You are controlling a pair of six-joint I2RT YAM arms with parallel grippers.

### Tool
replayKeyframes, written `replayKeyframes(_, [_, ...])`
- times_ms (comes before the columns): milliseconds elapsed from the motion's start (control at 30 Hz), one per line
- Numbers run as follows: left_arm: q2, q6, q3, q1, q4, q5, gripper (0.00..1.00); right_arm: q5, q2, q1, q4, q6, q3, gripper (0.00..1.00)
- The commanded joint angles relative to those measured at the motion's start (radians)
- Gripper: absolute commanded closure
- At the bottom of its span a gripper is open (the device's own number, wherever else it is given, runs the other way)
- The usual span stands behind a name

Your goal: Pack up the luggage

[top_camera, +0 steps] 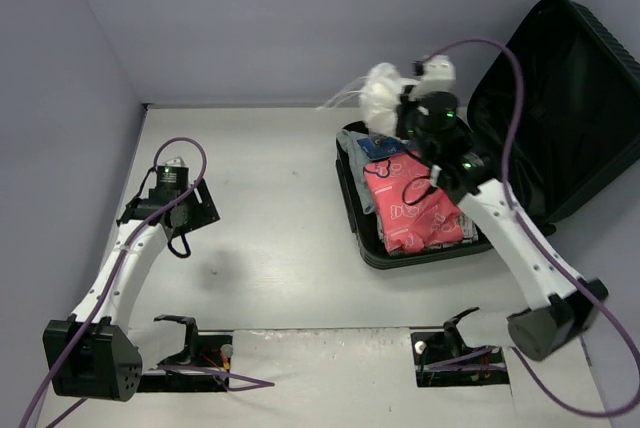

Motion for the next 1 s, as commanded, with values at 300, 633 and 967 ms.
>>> replayKeyframes(300, [-0.013,-0.055,0.029,-0.011,0.038,0.052,0.31,0.151,-0.377,-0.318,-0.187,0.364,-0.339,1.00])
replayKeyframes(633, [0.001,-0.060,0.029,-0.015,0.052,0.091,0.31,-0.029,-0.288,-0.491,-0.199,0.507,-0.586,1.00])
replayKeyframes(967, [-0.002,-0.038,0.030,-0.012,0.063,0.103,0.31,-0.141,-0.168,-0.499,-0.192,0.564,-0.692,0.80])
